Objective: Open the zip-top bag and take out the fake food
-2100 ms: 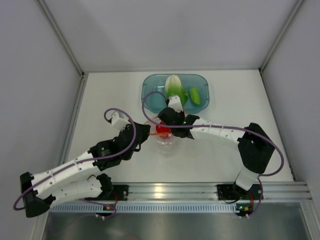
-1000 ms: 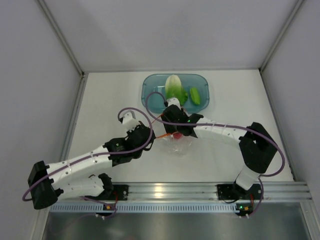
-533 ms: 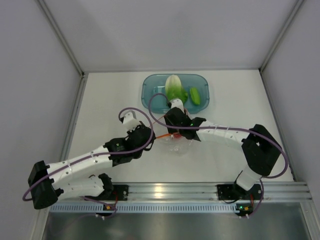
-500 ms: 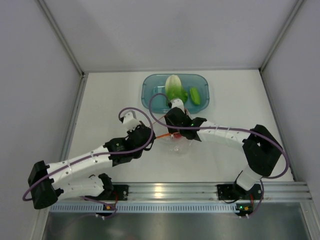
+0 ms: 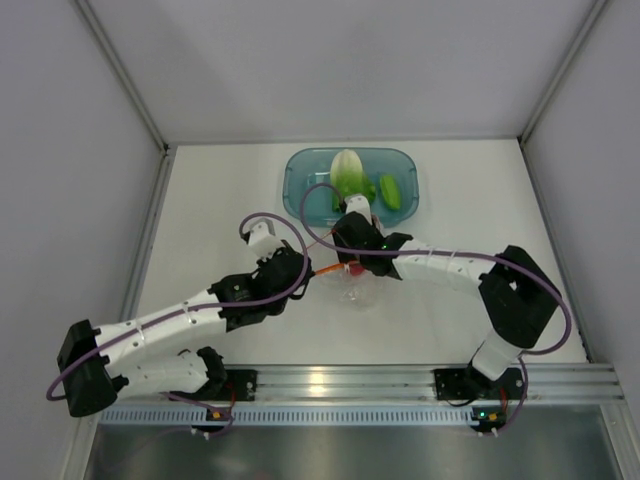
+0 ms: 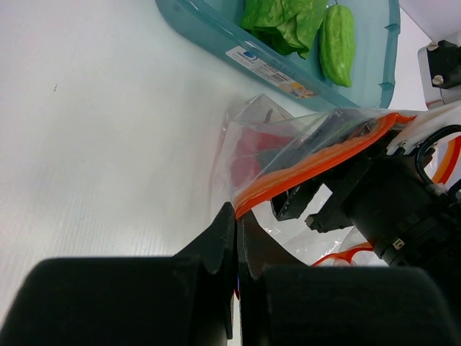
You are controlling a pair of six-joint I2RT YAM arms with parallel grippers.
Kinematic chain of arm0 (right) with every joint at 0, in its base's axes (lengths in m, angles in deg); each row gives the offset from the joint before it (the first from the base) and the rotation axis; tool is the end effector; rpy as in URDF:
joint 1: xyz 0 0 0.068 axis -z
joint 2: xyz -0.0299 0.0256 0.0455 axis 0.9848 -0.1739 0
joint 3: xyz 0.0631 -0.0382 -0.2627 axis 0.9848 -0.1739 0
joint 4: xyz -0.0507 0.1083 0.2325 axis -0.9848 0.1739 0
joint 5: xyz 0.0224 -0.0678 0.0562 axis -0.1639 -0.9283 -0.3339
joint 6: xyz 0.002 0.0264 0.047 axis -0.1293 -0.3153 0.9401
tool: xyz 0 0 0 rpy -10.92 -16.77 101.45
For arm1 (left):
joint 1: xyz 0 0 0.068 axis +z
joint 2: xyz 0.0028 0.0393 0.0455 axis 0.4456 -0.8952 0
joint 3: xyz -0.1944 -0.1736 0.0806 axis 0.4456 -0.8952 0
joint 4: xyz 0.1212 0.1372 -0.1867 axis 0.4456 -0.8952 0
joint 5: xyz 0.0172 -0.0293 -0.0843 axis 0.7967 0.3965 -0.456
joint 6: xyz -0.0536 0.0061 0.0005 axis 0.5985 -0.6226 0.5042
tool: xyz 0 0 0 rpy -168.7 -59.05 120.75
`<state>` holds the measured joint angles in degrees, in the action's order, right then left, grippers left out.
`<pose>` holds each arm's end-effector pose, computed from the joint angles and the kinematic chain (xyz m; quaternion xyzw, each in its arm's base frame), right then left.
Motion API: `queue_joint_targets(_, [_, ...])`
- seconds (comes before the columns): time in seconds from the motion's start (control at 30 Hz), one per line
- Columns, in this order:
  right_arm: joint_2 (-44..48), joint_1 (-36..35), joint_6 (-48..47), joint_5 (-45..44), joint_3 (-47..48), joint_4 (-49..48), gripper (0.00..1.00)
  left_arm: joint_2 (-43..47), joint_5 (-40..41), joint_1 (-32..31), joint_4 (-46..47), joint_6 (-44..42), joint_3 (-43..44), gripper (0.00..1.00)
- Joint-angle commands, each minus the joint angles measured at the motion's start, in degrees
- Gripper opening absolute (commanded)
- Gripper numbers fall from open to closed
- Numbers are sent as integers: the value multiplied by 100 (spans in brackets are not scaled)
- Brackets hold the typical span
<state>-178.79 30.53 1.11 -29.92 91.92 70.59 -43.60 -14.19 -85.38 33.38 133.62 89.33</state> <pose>0.2390 0.2556 0.2129 -0.1408 0.9026 0.0342 0.4055 0.1364 -0.1805 0.2743 -0.2264 0.8247 -0.2283 0.4653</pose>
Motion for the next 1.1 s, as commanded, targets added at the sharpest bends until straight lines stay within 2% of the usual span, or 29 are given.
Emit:
queue_joint_targets(0.0, [-218, 287, 92, -228, 75, -255, 64, 37, 177, 29, -129, -156, 168, 0])
queue_joint_targets(0.5, [-1000, 454, 144, 45, 216, -439, 77, -7, 159, 29, -138, -235, 151, 0])
queue_joint_targets(0.63, [-965, 454, 136, 18, 207, -510, 72, 45, 185, 29, -138, -244, 133, 0])
queue_joint_targets(0.73, [-808, 445, 127, 53, 146, -562, 56, 54, 221, 29, -138, -270, 150, 0])
queue_joint_targets(0.8, [-614, 428, 101, 114, 84, -571, 53, 54, 264, 21, -138, -357, 194, 0])
queue_joint_targets(1.07, [115, -29, -23, 132, 58, -132, 51, -16, 739, 38, -138, -893, 545, 0])
